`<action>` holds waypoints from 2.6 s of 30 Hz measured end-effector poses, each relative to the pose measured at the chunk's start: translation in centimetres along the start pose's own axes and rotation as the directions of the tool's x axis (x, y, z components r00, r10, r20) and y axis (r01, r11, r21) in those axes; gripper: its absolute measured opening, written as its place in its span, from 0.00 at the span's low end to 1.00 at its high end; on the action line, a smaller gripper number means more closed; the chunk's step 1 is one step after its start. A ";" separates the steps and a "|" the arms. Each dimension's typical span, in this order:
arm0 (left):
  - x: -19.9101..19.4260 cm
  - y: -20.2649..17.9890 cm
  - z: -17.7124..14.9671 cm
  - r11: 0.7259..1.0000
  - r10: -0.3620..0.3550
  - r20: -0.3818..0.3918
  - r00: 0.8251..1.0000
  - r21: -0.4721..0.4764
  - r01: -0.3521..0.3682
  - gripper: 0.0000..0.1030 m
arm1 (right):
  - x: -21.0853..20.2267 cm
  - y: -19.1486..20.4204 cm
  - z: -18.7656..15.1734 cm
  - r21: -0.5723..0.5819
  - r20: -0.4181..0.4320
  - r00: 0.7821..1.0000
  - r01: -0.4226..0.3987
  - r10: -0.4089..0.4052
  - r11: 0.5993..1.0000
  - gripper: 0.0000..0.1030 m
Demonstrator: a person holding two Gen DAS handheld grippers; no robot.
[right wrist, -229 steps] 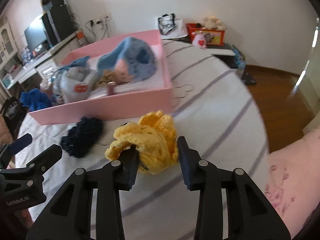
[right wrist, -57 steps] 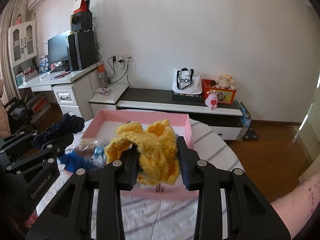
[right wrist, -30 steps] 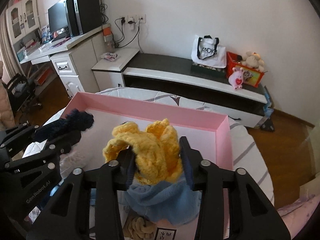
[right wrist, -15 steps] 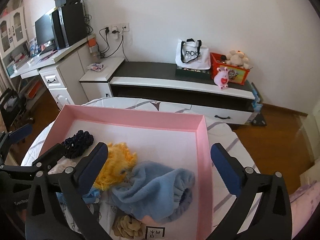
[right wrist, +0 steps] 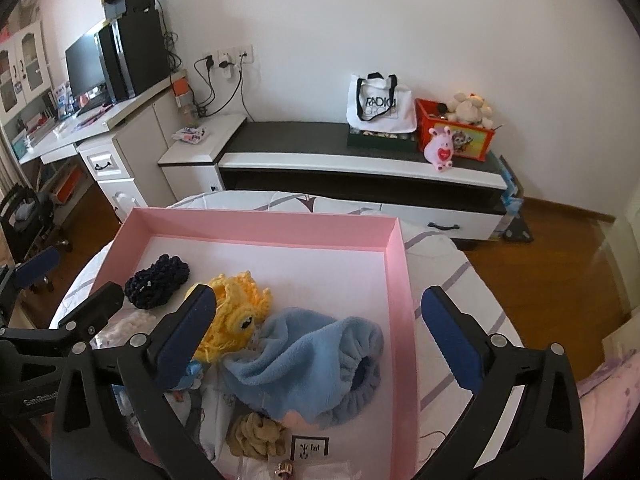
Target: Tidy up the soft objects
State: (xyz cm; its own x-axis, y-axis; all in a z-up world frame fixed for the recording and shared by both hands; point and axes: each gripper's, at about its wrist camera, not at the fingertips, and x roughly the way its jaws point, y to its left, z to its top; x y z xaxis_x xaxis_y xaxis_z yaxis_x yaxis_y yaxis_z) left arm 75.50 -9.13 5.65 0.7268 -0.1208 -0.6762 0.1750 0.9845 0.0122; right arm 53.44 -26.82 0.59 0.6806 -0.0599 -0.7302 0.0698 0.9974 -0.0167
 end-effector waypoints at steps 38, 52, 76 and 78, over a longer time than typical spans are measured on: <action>-22.7 -1.7 -10.7 0.998 -0.041 0.179 0.983 -0.047 0.050 1.00 | -18.9 1.3 -10.1 0.007 0.228 0.971 0.077 -0.077 0.997 1.00; -29.8 -4.1 -15.9 0.999 -0.004 0.250 0.968 -0.048 0.016 1.00 | -25.0 1.0 -14.8 0.035 0.315 0.945 0.084 -0.090 0.996 1.00; -39.5 -5.6 -23.1 0.998 0.050 0.466 0.883 -0.051 -0.030 1.00 | -34.5 3.1 -19.1 0.028 0.533 0.839 0.117 -0.114 0.993 1.00; -39.8 -5.8 -23.5 0.998 0.050 0.474 0.879 -0.052 -0.028 1.00 | -35.0 3.2 -19.3 0.028 0.542 0.833 0.113 -0.111 0.993 1.00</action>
State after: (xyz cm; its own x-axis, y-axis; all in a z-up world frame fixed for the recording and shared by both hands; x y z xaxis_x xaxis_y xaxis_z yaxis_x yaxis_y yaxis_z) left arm 30.00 -7.02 15.17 0.9625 -0.1177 -0.2443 0.1196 0.9928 -0.0071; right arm 15.76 -20.76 12.87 0.9546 -0.1818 -0.2361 0.1673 0.9827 -0.0800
